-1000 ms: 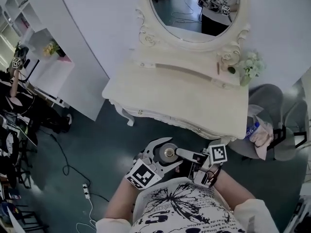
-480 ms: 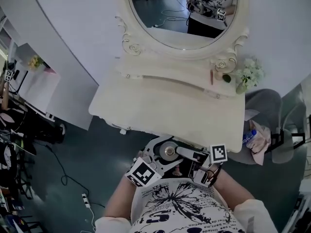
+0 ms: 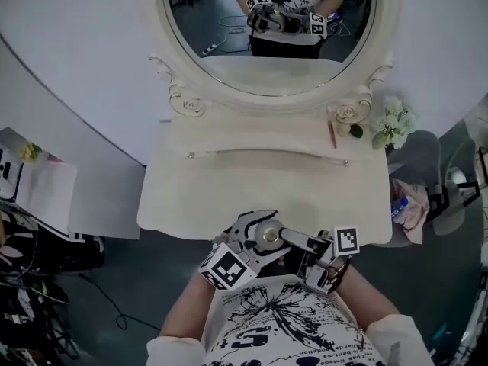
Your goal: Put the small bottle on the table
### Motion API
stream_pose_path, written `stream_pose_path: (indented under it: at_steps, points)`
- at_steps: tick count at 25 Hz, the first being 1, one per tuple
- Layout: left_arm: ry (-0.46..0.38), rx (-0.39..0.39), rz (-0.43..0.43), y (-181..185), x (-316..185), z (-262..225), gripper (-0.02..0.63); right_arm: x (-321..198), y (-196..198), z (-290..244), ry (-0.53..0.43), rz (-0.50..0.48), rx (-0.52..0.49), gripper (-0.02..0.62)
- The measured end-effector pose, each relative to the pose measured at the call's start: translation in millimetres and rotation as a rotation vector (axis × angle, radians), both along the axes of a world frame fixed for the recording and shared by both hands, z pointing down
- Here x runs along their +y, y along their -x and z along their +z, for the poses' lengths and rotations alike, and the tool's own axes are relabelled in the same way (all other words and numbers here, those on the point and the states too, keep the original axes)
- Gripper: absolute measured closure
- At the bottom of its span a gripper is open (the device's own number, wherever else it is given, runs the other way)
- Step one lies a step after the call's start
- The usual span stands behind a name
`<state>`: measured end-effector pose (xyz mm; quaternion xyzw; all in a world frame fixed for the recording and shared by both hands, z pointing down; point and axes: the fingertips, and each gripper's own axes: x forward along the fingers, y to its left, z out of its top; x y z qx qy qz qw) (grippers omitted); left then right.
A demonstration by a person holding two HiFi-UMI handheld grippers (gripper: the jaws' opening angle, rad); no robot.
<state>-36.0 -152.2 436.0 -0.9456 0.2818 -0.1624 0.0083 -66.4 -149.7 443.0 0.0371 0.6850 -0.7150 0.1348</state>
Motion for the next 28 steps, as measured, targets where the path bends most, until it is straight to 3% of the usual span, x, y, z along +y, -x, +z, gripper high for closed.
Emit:
stream_pose_path:
  at_steps: [10,21,28]
  points:
    - [0.029,-0.006,0.156,37.9,-40.8,26.3,0.253,-45.3,38.0,25.7,0.009,0.163,0.035,0.221]
    - [0.107,0.03,0.139,59.1,-57.2,89.5,0.253,-61.8,55.4,87.3,0.035,0.219,0.166,0.221]
    - [0.154,-0.032,0.131,65.3,-62.3,137.5,0.253,-71.8,51.0,127.4,-0.028,0.231,0.348,0.222]
